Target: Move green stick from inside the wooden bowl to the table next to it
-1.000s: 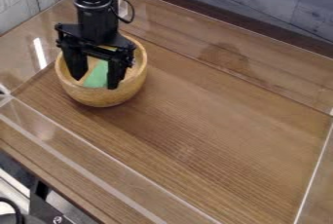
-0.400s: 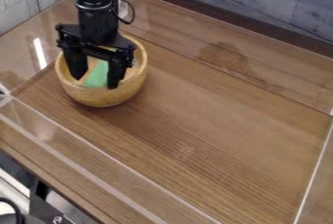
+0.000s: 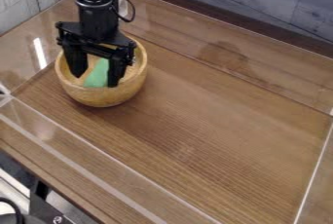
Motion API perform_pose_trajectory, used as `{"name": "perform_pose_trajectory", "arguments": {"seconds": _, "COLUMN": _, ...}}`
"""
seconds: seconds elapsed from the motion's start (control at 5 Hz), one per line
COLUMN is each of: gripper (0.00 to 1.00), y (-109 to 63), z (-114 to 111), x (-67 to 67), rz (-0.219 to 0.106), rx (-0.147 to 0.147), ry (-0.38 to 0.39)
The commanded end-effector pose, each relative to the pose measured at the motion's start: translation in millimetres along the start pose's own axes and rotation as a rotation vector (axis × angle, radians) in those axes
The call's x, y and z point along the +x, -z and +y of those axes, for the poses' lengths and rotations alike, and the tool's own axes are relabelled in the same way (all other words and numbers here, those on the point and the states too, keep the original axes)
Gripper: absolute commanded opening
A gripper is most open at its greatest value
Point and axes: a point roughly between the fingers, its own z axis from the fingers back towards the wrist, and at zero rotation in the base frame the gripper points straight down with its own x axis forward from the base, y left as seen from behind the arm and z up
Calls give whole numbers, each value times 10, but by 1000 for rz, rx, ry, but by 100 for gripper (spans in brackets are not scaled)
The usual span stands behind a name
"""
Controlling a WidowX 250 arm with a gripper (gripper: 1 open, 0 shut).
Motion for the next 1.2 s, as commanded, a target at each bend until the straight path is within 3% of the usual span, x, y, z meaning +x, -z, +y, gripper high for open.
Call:
{"name": "perform_pose_trajectory", "arguments": {"seconds": 0.0, "gripper": 100, "y": -52, "z": 31, "x": 94, "rz": -53, "rx": 13, "ry": -8}}
{"name": "perform_pose_trajectory", "arguments": {"seconds": 1.0, "gripper": 100, "y": 262, "z": 67, "x": 131, "rz": -77, "rx": 28, "ry": -22}}
